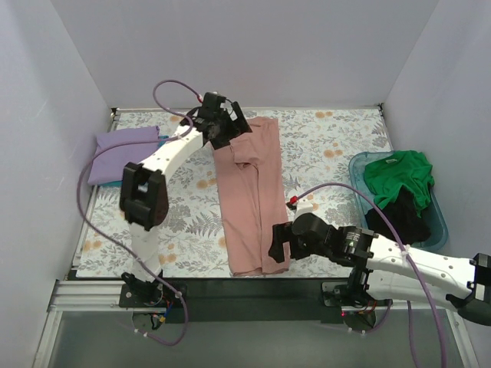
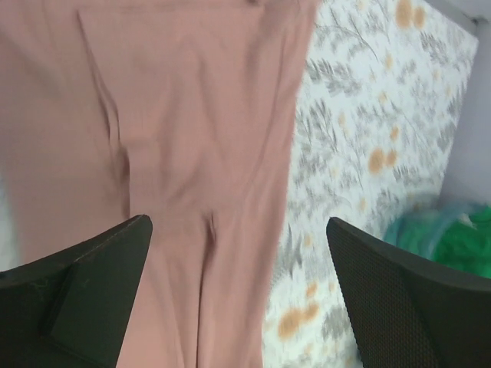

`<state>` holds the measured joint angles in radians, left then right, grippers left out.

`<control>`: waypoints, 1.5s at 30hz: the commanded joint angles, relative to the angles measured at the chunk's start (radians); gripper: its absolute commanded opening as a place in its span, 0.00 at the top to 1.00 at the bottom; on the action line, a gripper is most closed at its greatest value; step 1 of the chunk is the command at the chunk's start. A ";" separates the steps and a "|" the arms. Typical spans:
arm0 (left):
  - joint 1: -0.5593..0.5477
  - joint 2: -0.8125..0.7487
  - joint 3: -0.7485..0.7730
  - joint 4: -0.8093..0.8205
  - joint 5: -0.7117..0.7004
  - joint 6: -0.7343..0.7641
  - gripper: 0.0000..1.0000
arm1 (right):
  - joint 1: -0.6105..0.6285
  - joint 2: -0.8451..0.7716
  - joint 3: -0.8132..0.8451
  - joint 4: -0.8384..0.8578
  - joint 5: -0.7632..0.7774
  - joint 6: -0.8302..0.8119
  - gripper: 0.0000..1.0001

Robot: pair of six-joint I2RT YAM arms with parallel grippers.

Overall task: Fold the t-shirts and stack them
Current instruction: Fold the tshirt

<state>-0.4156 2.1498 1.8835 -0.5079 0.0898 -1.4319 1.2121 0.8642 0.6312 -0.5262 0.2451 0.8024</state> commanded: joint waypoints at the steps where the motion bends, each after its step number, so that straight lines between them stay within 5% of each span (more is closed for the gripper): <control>1: -0.048 -0.321 -0.251 -0.041 -0.137 0.019 0.02 | -0.090 -0.017 -0.030 -0.051 0.007 -0.029 0.02; 6: -0.138 -0.698 -0.802 -0.015 -0.190 -0.175 0.02 | -0.174 -0.021 -0.099 -0.047 -0.026 -0.029 0.12; 12: -0.351 -0.910 -1.165 -0.056 -0.133 -0.385 0.03 | -0.191 -0.025 -0.152 -0.040 -0.158 -0.042 0.27; 17: -0.531 -0.944 -1.206 -0.234 -0.185 -0.512 0.10 | -0.197 -0.025 -0.186 -0.031 -0.214 -0.043 0.39; 23: -0.664 -0.886 -1.248 -0.152 -0.093 -0.581 0.25 | -0.198 0.041 -0.205 0.064 -0.286 -0.043 0.47; 37: -0.741 -0.759 -1.267 -0.055 -0.024 -0.642 0.69 | -0.200 0.068 -0.266 0.170 -0.317 -0.014 0.58; 41: -0.741 -0.762 -1.267 -0.058 -0.042 -0.654 0.97 | -0.203 0.076 -0.265 0.178 -0.288 -0.028 0.77; 43: -0.741 -0.769 -1.265 -0.064 -0.053 -0.654 1.00 | -0.204 0.072 -0.258 0.180 -0.262 -0.037 0.80; 45: -0.743 -0.792 -1.267 -0.078 -0.073 -0.660 1.00 | -0.207 0.062 -0.254 0.180 -0.257 -0.051 0.95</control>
<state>-1.1561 1.3834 0.6277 -0.5705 0.0856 -1.9968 1.0126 0.9401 0.3683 -0.3748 -0.0479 0.7731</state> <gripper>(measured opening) 0.016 0.104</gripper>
